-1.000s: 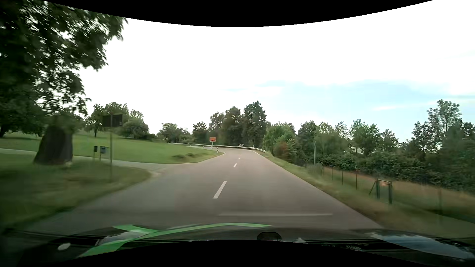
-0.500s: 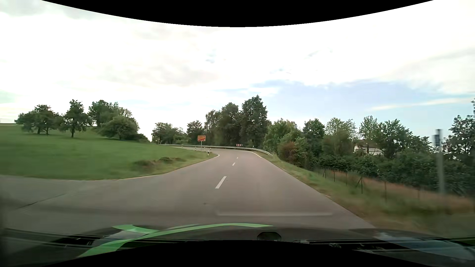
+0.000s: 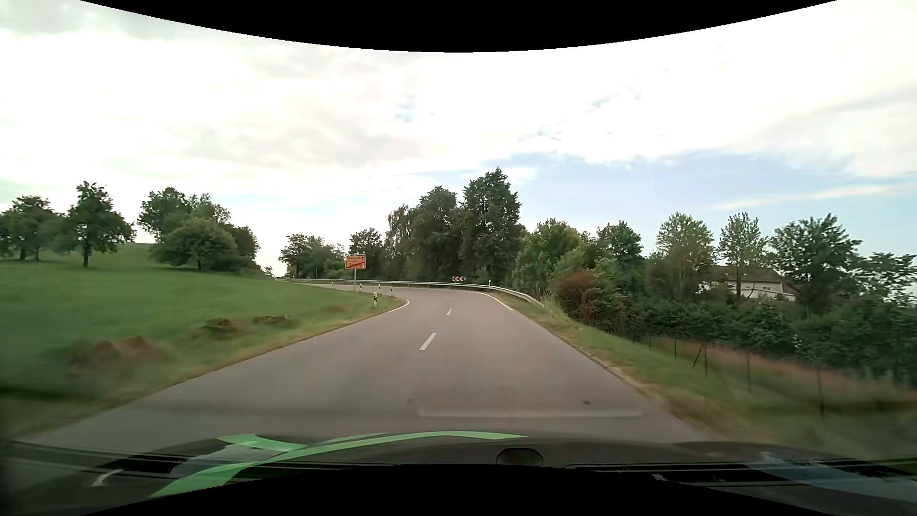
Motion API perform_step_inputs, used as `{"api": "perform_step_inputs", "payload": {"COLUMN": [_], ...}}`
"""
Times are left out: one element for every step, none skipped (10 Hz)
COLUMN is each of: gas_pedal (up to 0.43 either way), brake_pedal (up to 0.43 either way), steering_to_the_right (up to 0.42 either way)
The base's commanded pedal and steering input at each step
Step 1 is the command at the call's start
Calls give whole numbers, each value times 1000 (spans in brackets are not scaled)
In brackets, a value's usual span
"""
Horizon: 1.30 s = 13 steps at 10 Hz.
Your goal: Follow the waypoints while adhering to traffic rules and regulations
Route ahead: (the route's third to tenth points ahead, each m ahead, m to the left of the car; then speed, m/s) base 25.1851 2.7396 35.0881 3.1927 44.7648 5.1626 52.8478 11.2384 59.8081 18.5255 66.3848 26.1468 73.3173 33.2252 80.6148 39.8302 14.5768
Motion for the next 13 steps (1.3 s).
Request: {"api": "perform_step_inputs", "payload": {"gas_pedal": [0, 0, 0, 0, 0, 0, 0, 0, 0, 0, 0, 0, 0], "brake_pedal": [0, 0, 0, 0, 0, 0, 0, 0, 61, 91, 104, 110, 110], "steering_to_the_right": [1, 1, 1, 1, 0, 0, -2, -5, -9, -12, -16, -19, -24]}}
